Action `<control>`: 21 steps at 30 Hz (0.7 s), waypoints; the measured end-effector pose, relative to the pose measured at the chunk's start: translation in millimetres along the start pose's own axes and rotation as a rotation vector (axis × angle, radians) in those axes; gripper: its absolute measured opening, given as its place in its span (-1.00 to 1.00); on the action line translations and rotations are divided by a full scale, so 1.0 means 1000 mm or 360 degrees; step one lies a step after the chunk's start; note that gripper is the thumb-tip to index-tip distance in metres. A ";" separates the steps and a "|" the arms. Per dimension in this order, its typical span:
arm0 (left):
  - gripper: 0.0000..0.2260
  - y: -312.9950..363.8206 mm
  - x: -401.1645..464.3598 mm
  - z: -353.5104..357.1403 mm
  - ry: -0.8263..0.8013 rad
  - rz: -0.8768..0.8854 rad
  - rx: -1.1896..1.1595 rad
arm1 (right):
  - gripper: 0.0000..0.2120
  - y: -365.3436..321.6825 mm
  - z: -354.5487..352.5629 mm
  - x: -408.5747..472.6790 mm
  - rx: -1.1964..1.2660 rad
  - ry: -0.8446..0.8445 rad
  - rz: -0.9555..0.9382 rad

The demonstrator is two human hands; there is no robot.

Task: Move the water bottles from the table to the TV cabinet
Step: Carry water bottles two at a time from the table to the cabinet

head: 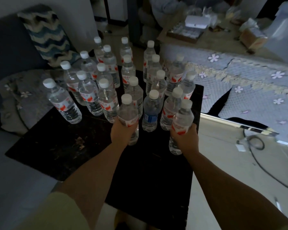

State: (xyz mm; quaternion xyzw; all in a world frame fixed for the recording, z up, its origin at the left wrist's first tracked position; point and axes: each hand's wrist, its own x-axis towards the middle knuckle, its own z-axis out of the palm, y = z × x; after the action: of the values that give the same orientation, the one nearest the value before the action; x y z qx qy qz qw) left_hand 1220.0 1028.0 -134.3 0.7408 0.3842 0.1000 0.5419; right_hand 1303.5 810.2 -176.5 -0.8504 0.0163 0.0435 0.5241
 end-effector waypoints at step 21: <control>-0.66 0.063 -0.035 0.064 -0.0909 0.0763 0.0069 | -0.36 -0.031 -0.110 -0.046 -0.0272 0.0603 0.0242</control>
State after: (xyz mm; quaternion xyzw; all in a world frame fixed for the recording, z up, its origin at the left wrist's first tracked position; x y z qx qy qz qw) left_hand 1261.4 950.3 -94.9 0.8190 0.0352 0.0051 0.5728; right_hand 1266.4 725.8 -95.4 -0.8810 0.1749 -0.0765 0.4329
